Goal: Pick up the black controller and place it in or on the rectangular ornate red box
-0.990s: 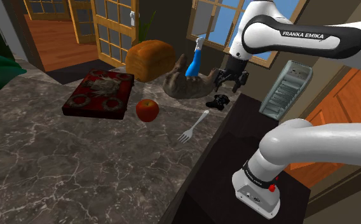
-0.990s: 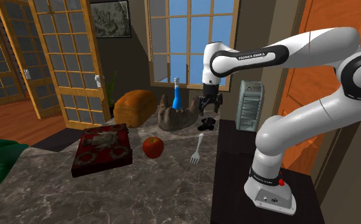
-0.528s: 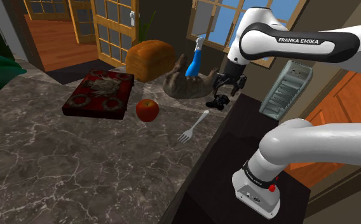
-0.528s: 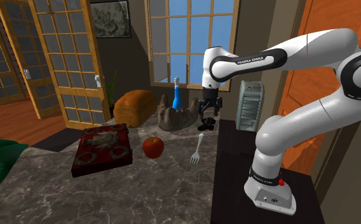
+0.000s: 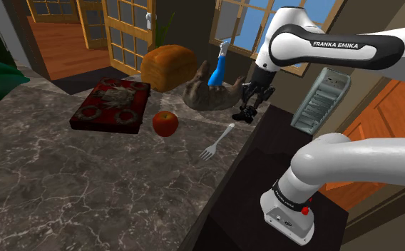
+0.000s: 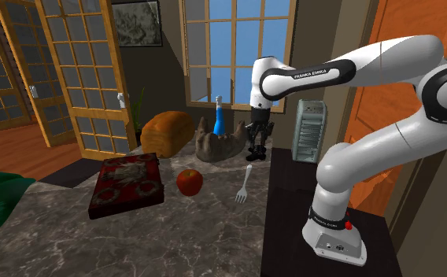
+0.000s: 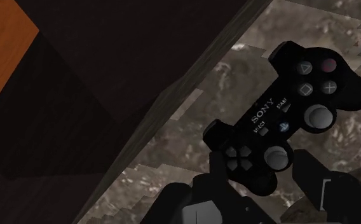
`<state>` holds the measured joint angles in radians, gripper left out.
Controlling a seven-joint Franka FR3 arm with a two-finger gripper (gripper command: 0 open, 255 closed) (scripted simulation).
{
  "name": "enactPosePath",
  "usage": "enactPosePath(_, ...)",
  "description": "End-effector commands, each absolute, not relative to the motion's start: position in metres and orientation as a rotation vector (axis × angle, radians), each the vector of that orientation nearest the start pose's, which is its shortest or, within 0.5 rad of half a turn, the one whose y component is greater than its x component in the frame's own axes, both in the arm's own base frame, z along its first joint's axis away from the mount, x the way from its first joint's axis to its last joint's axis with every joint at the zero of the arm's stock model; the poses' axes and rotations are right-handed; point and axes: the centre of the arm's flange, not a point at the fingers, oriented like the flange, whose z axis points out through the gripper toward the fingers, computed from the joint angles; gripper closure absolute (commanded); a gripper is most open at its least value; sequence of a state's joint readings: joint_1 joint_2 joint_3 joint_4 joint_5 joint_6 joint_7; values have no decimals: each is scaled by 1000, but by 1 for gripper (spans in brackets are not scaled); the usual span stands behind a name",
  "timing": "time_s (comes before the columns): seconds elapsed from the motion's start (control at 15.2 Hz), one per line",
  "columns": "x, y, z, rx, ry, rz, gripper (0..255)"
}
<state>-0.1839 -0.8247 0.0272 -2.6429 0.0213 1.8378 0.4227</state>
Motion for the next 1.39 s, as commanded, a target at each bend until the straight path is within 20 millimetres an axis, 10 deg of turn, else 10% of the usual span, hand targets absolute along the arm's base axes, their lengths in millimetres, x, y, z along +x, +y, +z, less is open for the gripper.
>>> enactPosePath(0.0,302,-46,484,-3003,919,-11,255)
enactPosePath(1.12,303,-45,543,-3003,919,-12,255)
enactPosePath(1.19,303,-45,543,-3003,919,-12,0)
enactPosePath(1.32,266,-48,531,-2966,1034,-164,0)
